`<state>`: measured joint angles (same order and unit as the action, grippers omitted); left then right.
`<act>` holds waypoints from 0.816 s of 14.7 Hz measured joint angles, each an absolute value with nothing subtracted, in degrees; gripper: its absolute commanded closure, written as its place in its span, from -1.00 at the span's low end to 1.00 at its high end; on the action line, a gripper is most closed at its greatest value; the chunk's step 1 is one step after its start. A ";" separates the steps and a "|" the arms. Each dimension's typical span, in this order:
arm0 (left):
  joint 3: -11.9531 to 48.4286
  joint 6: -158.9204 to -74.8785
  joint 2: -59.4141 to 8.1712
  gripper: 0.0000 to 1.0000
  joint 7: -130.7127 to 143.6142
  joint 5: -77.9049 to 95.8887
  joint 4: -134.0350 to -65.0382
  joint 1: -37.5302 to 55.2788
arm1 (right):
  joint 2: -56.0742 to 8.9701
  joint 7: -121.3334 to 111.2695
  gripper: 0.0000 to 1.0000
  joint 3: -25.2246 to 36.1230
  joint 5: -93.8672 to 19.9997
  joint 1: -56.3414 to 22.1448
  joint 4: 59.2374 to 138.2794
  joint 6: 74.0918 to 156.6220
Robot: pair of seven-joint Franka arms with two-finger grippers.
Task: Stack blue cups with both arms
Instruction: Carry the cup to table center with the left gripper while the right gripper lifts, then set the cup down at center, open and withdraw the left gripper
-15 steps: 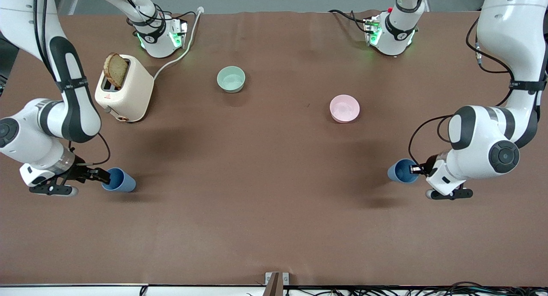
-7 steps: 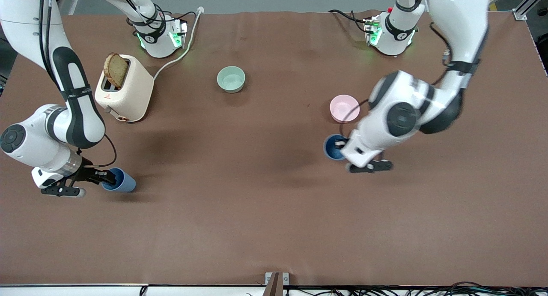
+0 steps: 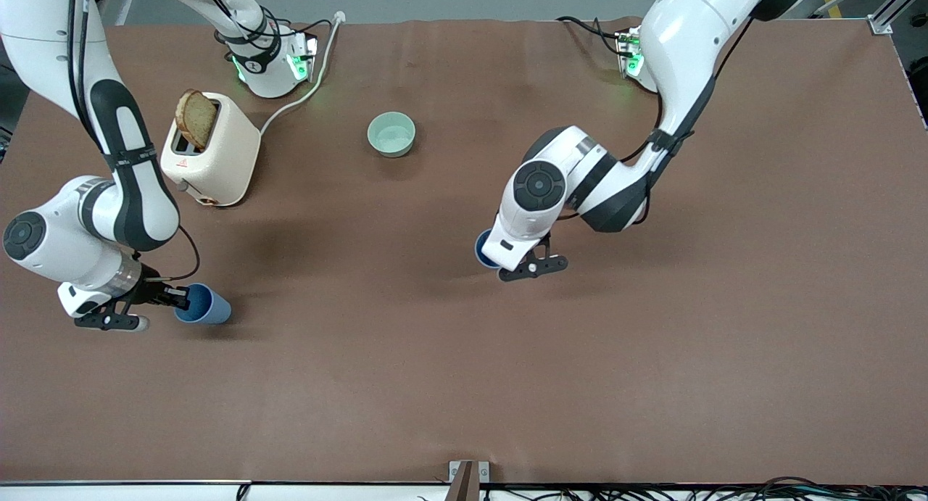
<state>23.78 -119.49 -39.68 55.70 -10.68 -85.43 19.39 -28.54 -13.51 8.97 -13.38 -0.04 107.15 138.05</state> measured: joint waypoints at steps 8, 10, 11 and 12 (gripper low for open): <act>23.67 -122.23 -40.58 -1.00 58.64 -10.88 -82.90 18.99 | -16.36 -13.50 0.96 8.70 -13.39 -0.26 104.91 125.36; 23.65 -118.28 -36.55 -1.00 58.26 -11.21 -81.31 16.56 | -13.12 -13.50 0.96 8.74 -12.59 -0.26 103.11 119.44; 23.67 -115.08 -33.47 -1.00 56.80 -11.31 -80.78 14.72 | -11.70 -13.47 0.96 8.81 -11.29 -0.25 102.00 116.33; 23.66 -111.75 -29.93 -1.00 53.93 -11.35 -80.34 12.49 | -10.42 -13.23 0.96 8.95 -9.92 -0.21 100.70 112.97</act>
